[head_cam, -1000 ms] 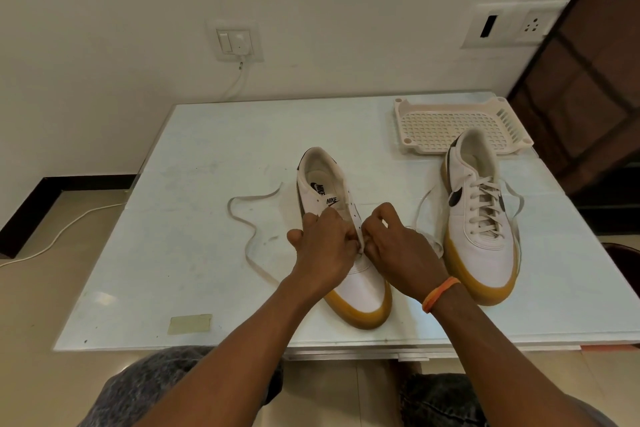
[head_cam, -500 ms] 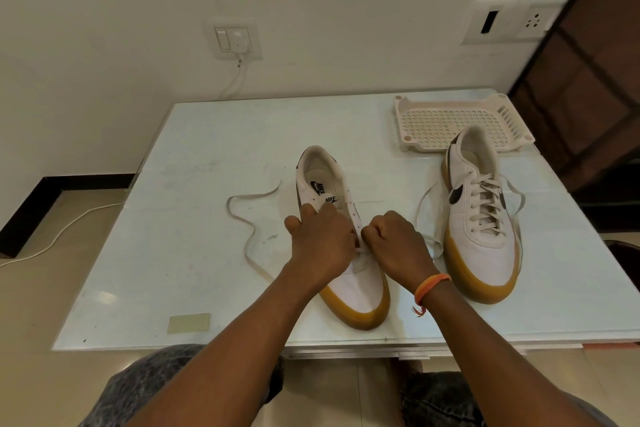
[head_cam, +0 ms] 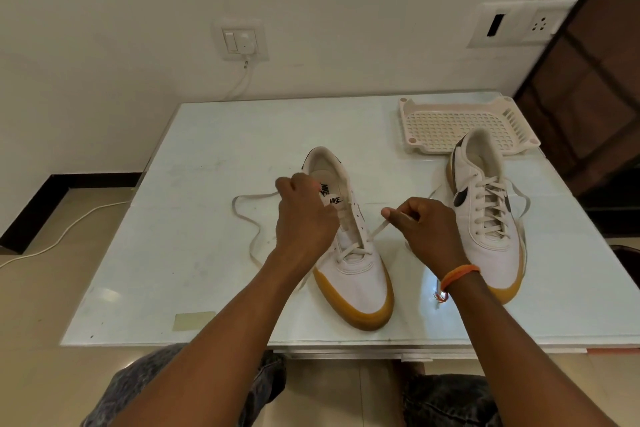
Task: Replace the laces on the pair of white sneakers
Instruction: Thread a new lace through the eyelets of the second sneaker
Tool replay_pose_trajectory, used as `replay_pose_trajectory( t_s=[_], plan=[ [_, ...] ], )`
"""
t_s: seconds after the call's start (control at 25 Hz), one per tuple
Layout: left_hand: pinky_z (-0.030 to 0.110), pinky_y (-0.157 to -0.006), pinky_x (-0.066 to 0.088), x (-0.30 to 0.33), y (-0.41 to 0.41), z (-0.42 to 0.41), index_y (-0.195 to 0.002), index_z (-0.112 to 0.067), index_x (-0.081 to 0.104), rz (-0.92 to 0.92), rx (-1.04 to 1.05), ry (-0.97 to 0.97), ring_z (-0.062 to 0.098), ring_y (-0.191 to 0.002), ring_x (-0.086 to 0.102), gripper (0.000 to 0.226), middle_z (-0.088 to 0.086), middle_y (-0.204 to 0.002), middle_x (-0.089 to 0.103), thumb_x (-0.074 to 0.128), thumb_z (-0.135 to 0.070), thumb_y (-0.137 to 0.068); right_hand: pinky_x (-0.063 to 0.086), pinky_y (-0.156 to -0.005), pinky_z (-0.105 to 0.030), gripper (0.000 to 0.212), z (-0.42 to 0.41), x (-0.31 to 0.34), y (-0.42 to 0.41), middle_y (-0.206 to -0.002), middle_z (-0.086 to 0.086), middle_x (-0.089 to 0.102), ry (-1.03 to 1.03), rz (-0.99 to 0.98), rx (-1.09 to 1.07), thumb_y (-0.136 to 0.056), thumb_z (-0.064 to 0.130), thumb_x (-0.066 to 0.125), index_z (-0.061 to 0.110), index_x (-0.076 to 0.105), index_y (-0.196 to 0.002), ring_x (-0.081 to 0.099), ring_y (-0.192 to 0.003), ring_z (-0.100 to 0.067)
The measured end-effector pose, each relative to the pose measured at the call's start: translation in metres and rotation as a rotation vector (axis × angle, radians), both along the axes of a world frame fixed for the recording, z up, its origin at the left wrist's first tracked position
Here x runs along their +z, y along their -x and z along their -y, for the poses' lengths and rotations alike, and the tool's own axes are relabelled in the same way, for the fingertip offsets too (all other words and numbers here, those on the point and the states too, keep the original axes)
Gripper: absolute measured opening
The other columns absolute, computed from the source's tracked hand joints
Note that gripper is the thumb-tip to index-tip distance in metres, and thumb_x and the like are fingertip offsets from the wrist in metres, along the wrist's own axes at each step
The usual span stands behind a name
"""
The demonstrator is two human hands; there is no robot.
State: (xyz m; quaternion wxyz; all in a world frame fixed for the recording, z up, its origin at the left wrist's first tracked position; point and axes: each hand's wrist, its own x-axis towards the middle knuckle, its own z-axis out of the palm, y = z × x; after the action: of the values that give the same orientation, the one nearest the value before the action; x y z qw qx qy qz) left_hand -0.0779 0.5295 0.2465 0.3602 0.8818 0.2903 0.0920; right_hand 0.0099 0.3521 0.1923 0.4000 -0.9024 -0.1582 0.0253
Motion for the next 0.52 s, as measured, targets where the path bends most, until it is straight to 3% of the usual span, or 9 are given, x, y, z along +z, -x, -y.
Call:
replay_pose_trajectory(
  t_s=[0.12,0.16,0.24,0.32,0.4,0.52],
  plan=[
    [0.040,-0.092,0.048,0.000,0.012,0.001,-0.136,-0.006,0.026,-0.346,0.029,0.255,0.031,-0.123,0.045,0.082,0.013,-0.134,0.033,0.077,-0.036,-0.080,0.051,-0.080,-0.043,0.020,0.004,-0.005,-0.003,-0.097,-0.005,0.064,0.041,0.039,-0.160,-0.087,0.040,0.067,0.020,0.065,-0.085,0.059,-0.086,-0.021],
    [0.038,-0.091,0.049,-0.002,0.015,0.001,-0.137,-0.005,0.026,-0.419,0.018,0.331,0.030,-0.122,0.048,0.080,0.013,-0.134,0.039,0.076,-0.036,-0.082,0.048,-0.085,-0.043,0.022,0.004,-0.004,-0.002,-0.110,-0.008,0.058,0.059,0.052,-0.208,-0.088,0.037,0.067,0.019,0.064,-0.098,0.057,-0.096,-0.024],
    [0.031,-0.079,0.048,-0.005,0.020,0.000,-0.127,-0.002,0.045,-0.487,-0.070,0.312,0.023,-0.104,0.058,0.057,0.011,-0.121,0.057,0.070,-0.034,-0.088,0.043,-0.089,-0.043,0.030,0.001,-0.001,0.003,-0.119,-0.011,0.049,0.049,0.090,-0.251,-0.089,0.032,0.067,0.016,0.060,-0.113,0.052,-0.105,-0.028],
    [0.025,-0.070,0.044,0.000,0.027,0.000,-0.111,-0.001,0.064,-0.548,-0.139,0.258,0.012,-0.077,0.058,0.035,0.008,-0.100,0.069,0.065,-0.030,-0.092,0.048,-0.087,-0.044,0.027,-0.005,0.007,0.014,-0.117,-0.008,0.050,-0.042,0.145,-0.214,-0.089,0.028,0.067,0.017,0.060,-0.113,0.055,-0.101,-0.027],
    [0.022,-0.067,0.042,0.014,0.037,-0.002,-0.102,-0.002,0.069,-0.549,-0.151,0.341,0.002,-0.057,0.054,0.026,0.003,-0.078,0.071,0.062,-0.025,-0.095,0.051,-0.076,-0.033,0.020,-0.011,0.014,0.030,-0.109,-0.003,0.055,-0.164,0.143,-0.109,-0.089,0.023,0.067,0.017,0.061,-0.108,0.059,-0.089,-0.017],
    [0.021,-0.067,0.044,0.046,0.058,-0.013,-0.091,-0.006,0.074,-0.387,-0.178,0.447,0.005,-0.055,0.053,0.027,0.003,-0.074,0.074,0.058,-0.027,-0.097,0.045,-0.061,-0.015,0.017,-0.021,0.034,0.061,-0.085,0.007,0.063,-0.266,0.049,0.089,-0.090,0.019,0.067,0.023,0.060,-0.104,0.060,-0.070,-0.005]
  ],
)
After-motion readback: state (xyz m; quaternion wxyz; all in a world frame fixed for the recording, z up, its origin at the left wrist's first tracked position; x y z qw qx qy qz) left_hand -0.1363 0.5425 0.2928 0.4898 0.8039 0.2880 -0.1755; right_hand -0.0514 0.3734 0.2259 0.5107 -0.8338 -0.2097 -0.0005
